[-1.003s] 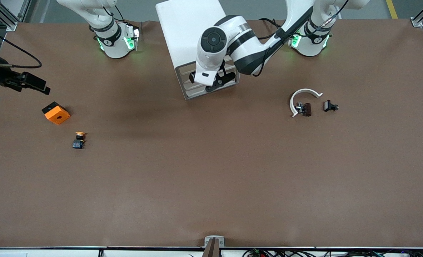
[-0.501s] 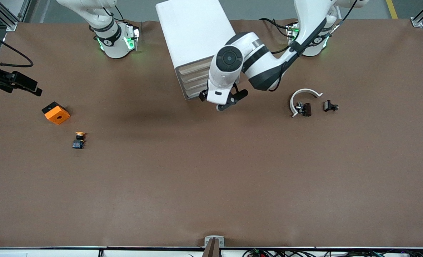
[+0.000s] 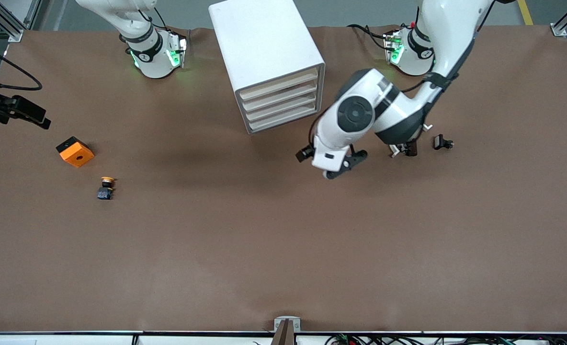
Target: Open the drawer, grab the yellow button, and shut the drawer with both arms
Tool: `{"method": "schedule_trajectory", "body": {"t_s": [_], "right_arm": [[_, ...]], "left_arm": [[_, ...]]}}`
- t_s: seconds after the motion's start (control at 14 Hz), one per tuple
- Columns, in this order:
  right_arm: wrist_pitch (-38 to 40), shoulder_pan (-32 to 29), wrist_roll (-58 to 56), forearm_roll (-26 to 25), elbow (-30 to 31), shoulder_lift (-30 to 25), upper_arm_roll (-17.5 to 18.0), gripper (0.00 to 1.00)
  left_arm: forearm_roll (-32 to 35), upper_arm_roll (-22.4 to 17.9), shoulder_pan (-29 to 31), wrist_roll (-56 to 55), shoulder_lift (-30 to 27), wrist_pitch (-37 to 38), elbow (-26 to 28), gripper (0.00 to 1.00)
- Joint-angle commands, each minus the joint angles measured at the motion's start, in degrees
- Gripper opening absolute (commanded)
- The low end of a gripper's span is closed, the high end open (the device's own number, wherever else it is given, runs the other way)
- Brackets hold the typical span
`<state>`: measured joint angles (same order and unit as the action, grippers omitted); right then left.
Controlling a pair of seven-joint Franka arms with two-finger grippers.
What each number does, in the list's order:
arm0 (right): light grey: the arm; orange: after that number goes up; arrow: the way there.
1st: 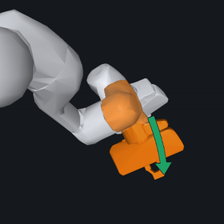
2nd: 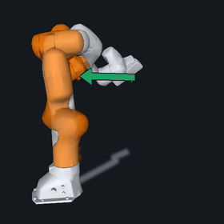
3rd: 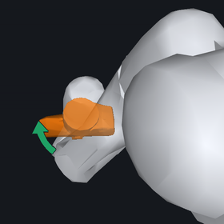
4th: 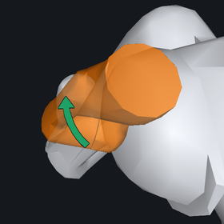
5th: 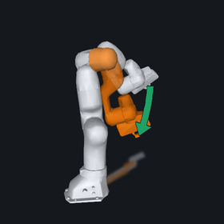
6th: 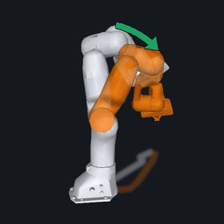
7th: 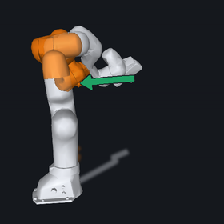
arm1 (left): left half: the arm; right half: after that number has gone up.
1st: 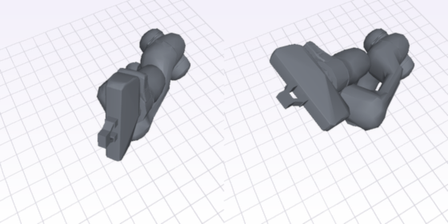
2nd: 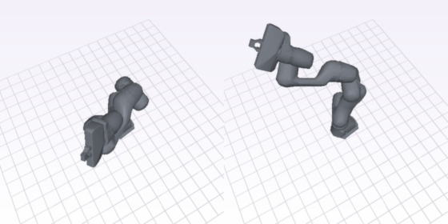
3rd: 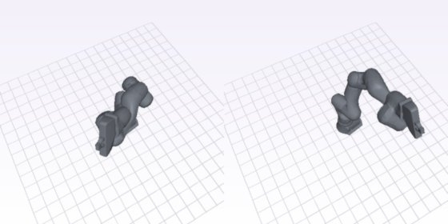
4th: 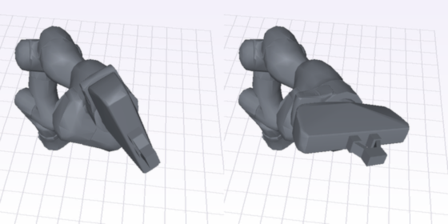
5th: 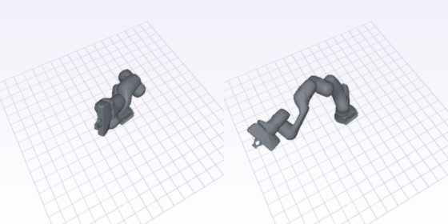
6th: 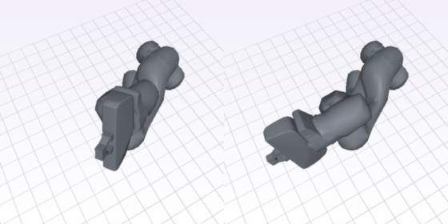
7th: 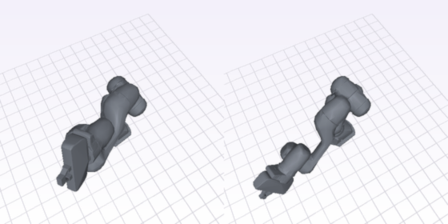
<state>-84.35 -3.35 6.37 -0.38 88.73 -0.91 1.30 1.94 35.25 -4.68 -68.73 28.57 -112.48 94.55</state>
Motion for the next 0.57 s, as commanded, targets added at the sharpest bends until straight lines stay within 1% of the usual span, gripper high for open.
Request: {"method": "schedule_trajectory", "body": {"t_s": [0.0,0.14,0.21,0.36,0.5], "right_arm": [[3.1,-0.2,0.2,-0.9,-2.9,-0.1,0.2,1.00],[3.6,0.3,0.2,-0.9,-5.0,0.0,-0.1,1.00],[3.7,1.8,0.4,-1.2,-6.0,0.1,-0.3,1.00],[4.5,2.9,0.2,-0.3,-6.0,0.1,-2.3,1.00],[4.6,2.8,0.1,0.9,-5.9,0.1,-2.5,1.00]], "left_arm": [[0.8,0.5,5.5,8.2,-2.0,4.2,0.1,1.00],[0.8,0.5,8.4,13.6,-3.4,6.0,0.9,1.00],[0.8,0.6,10.0,15.9,-4.3,6.1,1.4,1.00],[0.8,0.6,13.0,20.7,-6.0,7.2,2.5,1.00],[0.8,0.7,15.5,25.4,-6.9,8.7,2.9,1.00]]}}
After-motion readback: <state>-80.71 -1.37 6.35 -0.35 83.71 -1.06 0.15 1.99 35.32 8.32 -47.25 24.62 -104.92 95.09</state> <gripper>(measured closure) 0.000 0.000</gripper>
